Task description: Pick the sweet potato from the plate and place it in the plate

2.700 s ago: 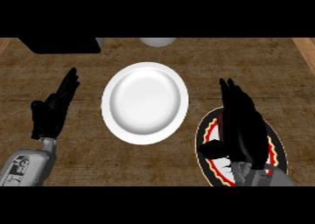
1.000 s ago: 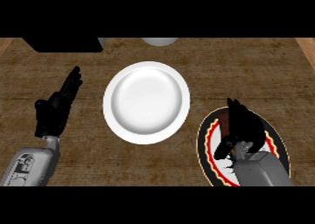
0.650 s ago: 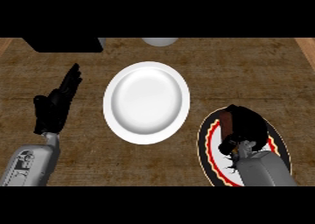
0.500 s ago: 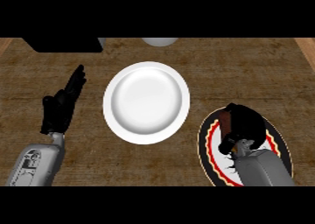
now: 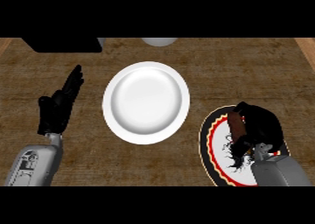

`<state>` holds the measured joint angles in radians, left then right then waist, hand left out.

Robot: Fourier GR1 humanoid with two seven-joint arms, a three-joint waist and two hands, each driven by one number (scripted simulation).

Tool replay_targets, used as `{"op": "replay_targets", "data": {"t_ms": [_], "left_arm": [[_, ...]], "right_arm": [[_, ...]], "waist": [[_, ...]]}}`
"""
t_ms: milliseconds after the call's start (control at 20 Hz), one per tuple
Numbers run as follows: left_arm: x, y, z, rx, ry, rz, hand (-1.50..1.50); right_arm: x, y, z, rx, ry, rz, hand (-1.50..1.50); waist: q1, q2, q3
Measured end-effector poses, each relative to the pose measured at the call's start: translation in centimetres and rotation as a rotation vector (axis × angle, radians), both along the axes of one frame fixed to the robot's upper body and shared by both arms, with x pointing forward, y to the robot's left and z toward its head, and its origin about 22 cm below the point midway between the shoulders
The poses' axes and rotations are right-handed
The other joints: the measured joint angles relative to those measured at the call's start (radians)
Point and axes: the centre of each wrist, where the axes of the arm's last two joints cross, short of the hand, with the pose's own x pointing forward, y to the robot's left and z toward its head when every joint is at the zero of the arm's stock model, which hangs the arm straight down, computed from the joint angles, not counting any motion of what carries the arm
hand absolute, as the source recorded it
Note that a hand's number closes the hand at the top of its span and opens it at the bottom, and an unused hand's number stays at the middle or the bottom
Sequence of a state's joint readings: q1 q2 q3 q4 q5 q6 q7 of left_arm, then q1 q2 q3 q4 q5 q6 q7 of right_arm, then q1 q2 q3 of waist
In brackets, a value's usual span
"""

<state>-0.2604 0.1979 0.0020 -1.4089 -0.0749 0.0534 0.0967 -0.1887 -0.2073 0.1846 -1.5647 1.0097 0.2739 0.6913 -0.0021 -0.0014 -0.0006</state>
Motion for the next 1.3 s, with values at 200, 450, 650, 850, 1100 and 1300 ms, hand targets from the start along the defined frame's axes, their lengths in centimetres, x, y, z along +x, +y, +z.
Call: {"op": "replay_targets", "data": {"t_ms": [200,450,650,850,1100,1300], "left_arm": [[-0.2,0.5,-0.2,-0.001,0.002,0.004,0.00],[-0.3,0.8,0.0,0.005,0.001,0.010,0.00],[-0.1,0.1,-0.2,0.003,-0.002,0.011,0.00],[-0.1,0.3,-0.3,0.009,0.001,0.006,0.00],[-0.2,0.5,-0.3,0.011,0.001,-0.004,0.00],[-0.2,0.3,0.1,0.008,-0.004,-0.012,0.00]], "right_arm": [[-1.5,-3.2,0.4,0.016,-0.040,0.120,1.50],[-2.1,-4.0,3.3,0.047,-0.281,0.216,1.50],[-2.6,-3.7,6.1,0.096,-0.477,0.298,1.50],[-3.0,-2.5,9.0,0.152,-0.605,0.407,1.50],[-2.1,1.0,11.2,0.248,-0.640,0.501,1.50],[-0.2,5.0,11.4,0.317,-0.596,0.528,1.50]], "waist": [[-0.004,0.000,0.001],[-0.006,-0.001,0.001],[-0.008,-0.002,0.001],[-0.003,-0.001,0.001],[0.005,0.000,0.000],[0.011,0.002,0.000]]}}
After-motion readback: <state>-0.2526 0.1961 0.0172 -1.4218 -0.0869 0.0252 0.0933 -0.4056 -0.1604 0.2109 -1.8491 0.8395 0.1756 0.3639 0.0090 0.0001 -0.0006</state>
